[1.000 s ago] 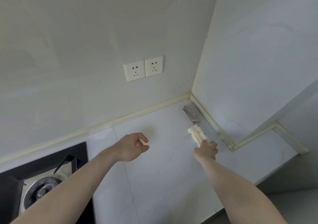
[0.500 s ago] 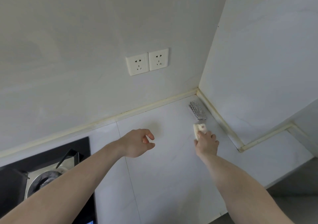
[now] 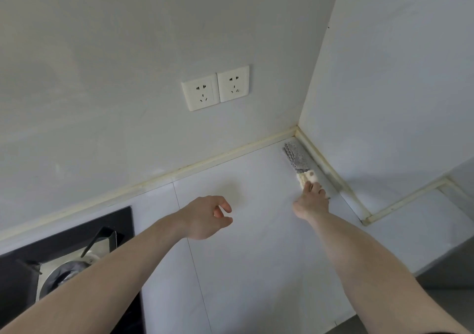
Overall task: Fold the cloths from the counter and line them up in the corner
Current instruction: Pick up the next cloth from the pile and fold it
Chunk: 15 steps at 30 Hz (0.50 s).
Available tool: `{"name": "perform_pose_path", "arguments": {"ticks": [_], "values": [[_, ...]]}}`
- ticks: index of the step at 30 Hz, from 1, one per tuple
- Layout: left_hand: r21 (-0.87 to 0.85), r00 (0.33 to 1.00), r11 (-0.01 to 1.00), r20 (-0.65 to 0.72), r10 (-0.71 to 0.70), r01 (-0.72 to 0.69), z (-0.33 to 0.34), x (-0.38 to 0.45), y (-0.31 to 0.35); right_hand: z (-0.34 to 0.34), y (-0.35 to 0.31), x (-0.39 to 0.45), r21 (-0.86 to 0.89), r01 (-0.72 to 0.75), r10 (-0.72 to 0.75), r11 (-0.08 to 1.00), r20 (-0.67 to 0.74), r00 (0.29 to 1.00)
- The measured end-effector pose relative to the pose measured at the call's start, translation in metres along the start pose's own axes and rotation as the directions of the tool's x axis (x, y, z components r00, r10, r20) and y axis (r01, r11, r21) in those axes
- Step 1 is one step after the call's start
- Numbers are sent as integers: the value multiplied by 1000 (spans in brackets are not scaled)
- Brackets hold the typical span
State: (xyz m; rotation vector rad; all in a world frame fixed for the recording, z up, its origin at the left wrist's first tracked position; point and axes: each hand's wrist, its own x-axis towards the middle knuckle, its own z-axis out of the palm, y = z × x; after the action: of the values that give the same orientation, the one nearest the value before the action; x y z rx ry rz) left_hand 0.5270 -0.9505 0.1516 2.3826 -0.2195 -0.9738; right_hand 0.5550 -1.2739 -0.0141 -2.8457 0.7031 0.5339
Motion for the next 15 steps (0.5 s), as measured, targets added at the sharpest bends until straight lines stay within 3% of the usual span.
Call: {"name": "perform_pose_path", "arguments": {"ticks": [15], "values": [[-2,1000,1000,-12,-6,6,-11,4,0,-21,-18,18,105,-98,84,990,131,988]]}}
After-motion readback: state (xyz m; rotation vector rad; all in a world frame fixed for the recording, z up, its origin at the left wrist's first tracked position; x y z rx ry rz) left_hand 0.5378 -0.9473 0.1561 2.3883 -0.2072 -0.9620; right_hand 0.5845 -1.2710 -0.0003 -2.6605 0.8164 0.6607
